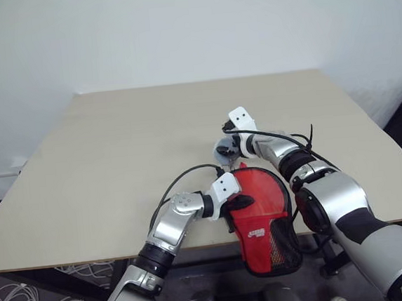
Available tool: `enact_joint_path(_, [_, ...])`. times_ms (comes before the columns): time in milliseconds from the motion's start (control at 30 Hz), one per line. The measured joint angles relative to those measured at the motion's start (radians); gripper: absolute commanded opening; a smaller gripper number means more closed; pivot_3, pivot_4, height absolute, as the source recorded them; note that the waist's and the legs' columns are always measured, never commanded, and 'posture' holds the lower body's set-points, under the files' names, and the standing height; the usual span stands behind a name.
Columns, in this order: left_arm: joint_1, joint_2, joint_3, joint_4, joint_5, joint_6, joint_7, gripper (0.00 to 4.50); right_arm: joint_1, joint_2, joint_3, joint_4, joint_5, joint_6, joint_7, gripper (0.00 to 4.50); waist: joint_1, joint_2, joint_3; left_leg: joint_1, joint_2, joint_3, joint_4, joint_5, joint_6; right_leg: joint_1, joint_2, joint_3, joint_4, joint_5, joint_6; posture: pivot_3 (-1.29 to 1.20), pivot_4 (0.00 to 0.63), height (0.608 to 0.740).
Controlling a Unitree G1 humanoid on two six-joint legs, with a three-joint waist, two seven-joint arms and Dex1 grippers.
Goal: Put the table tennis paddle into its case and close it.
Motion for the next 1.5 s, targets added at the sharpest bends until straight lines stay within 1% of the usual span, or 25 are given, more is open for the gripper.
enact_joint_path(33, [-0.002, 0.000, 0.000, 0.002, 0.000, 0.000, 0.000, 0.00, 0.000, 0.000, -0.001, 0.002, -0.003, 0.003, -0.001, 3.92, 0.000, 0.000, 0.000, 0.000, 0.000, 0.000, 0.000, 0.000, 0.000, 0.000, 0.000, 0.000, 0.000, 0.000, 0.000, 0.00, 0.000, 0.734])
enact_joint_path(133, [-0.006, -0.001, 0.001, 0.009, 0.000, 0.000, -0.001, 0.00, 0.000, 0.000, -0.003, 0.004, -0.011, 0.008, -0.004, 2.88, 0.000, 0.000, 0.000, 0.000, 0.000, 0.000, 0.000, 0.000, 0.000, 0.000, 0.000, 0.000, 0.000, 0.000, 0.000, 0.00, 0.000, 0.734])
enact_joint_path(167, [-0.008, -0.001, 0.001, 0.011, 0.000, 0.000, -0.001, 0.00, 0.000, 0.000, -0.004, 0.004, -0.013, 0.011, -0.002, 2.65, 0.000, 0.000, 0.000, 0.000, 0.000, 0.000, 0.000, 0.000, 0.000, 0.000, 0.000, 0.000, 0.000, 0.000, 0.000, 0.00, 0.000, 0.734])
enact_joint_path(200, [-0.008, -0.001, 0.001, 0.012, 0.000, 0.000, -0.001, 0.00, 0.000, 0.000, -0.004, 0.004, -0.016, 0.013, 0.001, 2.18, 0.000, 0.000, 0.000, 0.000, 0.000, 0.000, 0.000, 0.000, 0.000, 0.000, 0.000, 0.000, 0.000, 0.000, 0.000, 0.00, 0.000, 0.734])
enact_joint_path(333, [-0.012, -0.001, 0.001, 0.018, 0.000, -0.001, -0.001, 0.00, 0.000, 0.000, -0.006, 0.004, -0.017, 0.019, 0.008, 0.84, 0.000, 0.000, 0.000, 0.000, 0.000, 0.000, 0.000, 0.000, 0.000, 0.000, 0.000, 0.000, 0.000, 0.000, 0.000, 0.00, 0.000, 0.734])
enact_joint_path(400, [-0.015, -0.001, 0.001, 0.021, 0.000, -0.002, -0.001, 0.00, 0.000, 0.000, -0.009, 0.004, -0.017, 0.023, 0.013, 0.26, 0.000, 0.000, 0.000, 0.000, 0.000, 0.000, 0.000, 0.000, 0.000, 0.000, 0.000, 0.000, 0.000, 0.000, 0.000, 0.00, 0.000, 0.734])
enact_joint_path(433, [-0.017, -0.001, 0.001, 0.025, 0.000, -0.002, -0.001, 0.00, 0.000, 0.000, -0.011, 0.004, -0.016, 0.024, 0.015, 0.07, 0.000, 0.000, 0.000, 0.000, 0.000, 0.000, 0.000, 0.000, 0.000, 0.000, 0.000, 0.000, 0.000, 0.000, 0.000, 0.00, 0.000, 0.734])
enact_joint_path(533, [-0.024, -0.002, 0.002, 0.035, 0.000, -0.006, -0.004, 0.00, 0.000, 0.000, -0.017, 0.004, -0.017, 0.020, 0.005, 0.02, 0.000, 0.000, 0.000, 0.000, 0.000, 0.000, 0.000, 0.000, 0.000, 0.000, 0.000, 0.000, 0.000, 0.000, 0.000, 0.00, 0.000, 0.734])
enact_joint_path(800, [-0.033, -0.006, 0.002, 0.051, 0.002, -0.018, -0.009, 0.00, 0.002, -0.005, -0.035, 0.004, -0.018, -0.006, -0.089, 0.02, 0.000, 0.000, 0.000, 0.000, 0.000, 0.000, 0.000, 0.000, 0.000, 0.000, 0.000, 0.000, 0.000, 0.000, 0.000, 0.00, 0.000, 0.734])
enact_joint_path(1067, [-0.040, -0.014, 0.002, 0.066, 0.003, -0.021, -0.012, 0.00, 0.026, -0.067, -0.074, 0.003, -0.015, -0.010, -0.191, 0.02, 0.000, 0.000, 0.000, 0.000, 0.000, 0.000, 0.000, 0.000, 0.000, 0.000, 0.000, 0.000, 0.000, 0.000, 0.000, 0.00, 0.000, 0.734])
enact_joint_path(1233, [-0.042, -0.016, 0.002, 0.069, 0.004, -0.021, -0.016, 0.00, 0.057, -0.107, -0.083, -0.009, -0.015, -0.010, -0.213, 0.02, -0.001, 0.001, 0.000, 0.000, 0.000, 0.001, 0.000, 0.000, 0.000, 0.000, 0.000, 0.001, 0.000, 0.000, 0.000, 0.00, 0.000, 0.734])
enact_joint_path(1500, [-0.043, -0.020, 0.002, 0.079, 0.005, -0.030, -0.019, 0.00, 0.083, -0.130, -0.083, -0.047, -0.015, -0.003, -0.213, 0.02, -0.001, 0.001, 0.000, 0.000, 0.000, 0.000, 0.000, 0.000, 0.000, 0.000, 0.000, 0.001, 0.000, 0.000, 0.000, 0.00, 0.000, 0.734])
